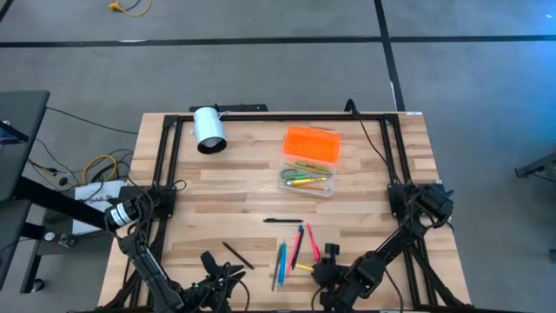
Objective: Pick & place school supplies into a supply box
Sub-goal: Put the yellow pen into the supply box
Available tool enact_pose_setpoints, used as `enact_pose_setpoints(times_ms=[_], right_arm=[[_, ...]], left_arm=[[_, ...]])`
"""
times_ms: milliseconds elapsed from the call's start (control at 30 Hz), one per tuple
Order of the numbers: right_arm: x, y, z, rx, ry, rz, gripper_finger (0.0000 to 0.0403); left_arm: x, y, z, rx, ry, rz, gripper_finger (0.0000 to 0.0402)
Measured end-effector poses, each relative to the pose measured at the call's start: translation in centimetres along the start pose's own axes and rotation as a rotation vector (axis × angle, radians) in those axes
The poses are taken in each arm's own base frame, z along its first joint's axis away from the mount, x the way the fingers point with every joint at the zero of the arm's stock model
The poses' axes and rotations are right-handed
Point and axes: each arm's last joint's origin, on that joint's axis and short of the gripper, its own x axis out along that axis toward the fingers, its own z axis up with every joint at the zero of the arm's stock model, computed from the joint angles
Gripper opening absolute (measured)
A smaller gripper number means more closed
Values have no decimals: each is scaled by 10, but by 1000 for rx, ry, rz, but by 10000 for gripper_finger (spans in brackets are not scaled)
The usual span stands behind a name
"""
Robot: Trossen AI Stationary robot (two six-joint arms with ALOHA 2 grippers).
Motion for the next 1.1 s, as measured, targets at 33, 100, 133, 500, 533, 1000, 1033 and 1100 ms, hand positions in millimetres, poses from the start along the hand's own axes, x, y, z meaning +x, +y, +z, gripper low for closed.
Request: enact_pose_setpoints(times_ms=[33, 100, 133, 500, 533, 1000, 1033, 1100], right_arm=[[-1, 0, -1, 18, 19, 6, 78], [-3, 1, -5, 32, 44, 7, 59], [-6, 2, -6, 31, 49, 9, 49], [-37, -7, -19, 97, 211, -21, 21], [-40, -8, -22, 104, 233, -37, 17], [-53, -19, -40, 151, 360, -195, 7], [-54, -20, -41, 147, 361, -202, 5], [-53, -21, -40, 142, 352, -218, 4]], left_arm=[[0, 0, 0, 0, 0, 0, 80], [0, 0, 0, 0, 1, -1, 80], [0, 0, 0, 0, 1, -1, 80], [0, 0, 0, 0, 0, 0, 80], [0, 0, 0, 0, 0, 0, 80], [1, 0, 0, 0, 0, 4, 80], [2, 0, 0, 0, 1, 5, 80], [2, 0, 0, -1, 1, 5, 80]])
